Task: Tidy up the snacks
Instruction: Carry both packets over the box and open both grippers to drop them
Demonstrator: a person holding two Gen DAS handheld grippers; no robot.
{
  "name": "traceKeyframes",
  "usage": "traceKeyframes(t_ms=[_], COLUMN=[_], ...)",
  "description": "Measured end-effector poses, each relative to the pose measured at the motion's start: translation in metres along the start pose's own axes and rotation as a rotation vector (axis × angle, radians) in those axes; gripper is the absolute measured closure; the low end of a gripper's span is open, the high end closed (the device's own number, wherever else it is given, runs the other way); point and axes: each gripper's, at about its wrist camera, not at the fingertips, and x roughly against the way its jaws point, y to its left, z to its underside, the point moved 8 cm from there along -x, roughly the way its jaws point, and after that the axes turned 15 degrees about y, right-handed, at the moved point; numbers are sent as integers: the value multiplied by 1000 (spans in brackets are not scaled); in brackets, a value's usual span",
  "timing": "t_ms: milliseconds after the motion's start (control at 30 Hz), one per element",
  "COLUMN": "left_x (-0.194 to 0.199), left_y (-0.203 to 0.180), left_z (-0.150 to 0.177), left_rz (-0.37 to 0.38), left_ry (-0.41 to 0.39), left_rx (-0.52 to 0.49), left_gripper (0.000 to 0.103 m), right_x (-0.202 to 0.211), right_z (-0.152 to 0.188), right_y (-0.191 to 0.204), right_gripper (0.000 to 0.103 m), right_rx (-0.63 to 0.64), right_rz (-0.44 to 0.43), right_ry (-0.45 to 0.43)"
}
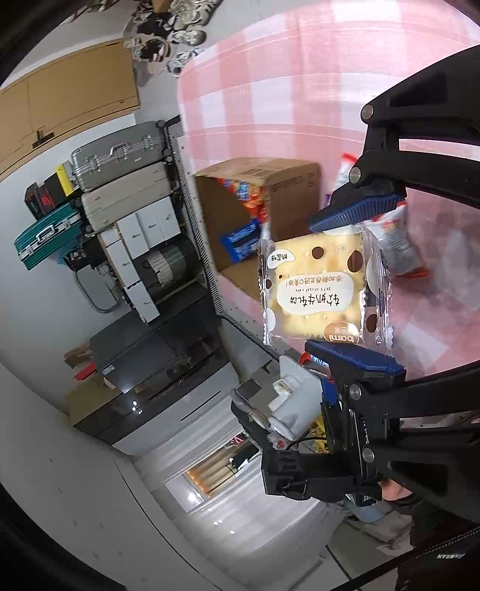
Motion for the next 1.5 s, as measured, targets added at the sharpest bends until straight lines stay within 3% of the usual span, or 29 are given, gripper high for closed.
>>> traceKeyframes(t_ms=[567, 867, 1100, 1500], left_x=[43, 23, -14, -85], left_y=[5, 20, 28, 28], left_z=[-121, -179, -213, -220], left_rz=[-27, -65, -33, -24], left_ry=[-84, -62, -22, 37], left_rx=[-22, 1, 20, 16], left_gripper=[58, 58, 58, 58], right_x=[8, -20, -59, -126], right_z=[-121, -171, -190, -177], right_y=[34, 26, 0, -49], right_gripper=[43, 43, 43, 43], right_rx=[129, 157, 138, 101], right_rz=[84, 135, 163, 189], right_ry=[-54, -39, 0, 93])
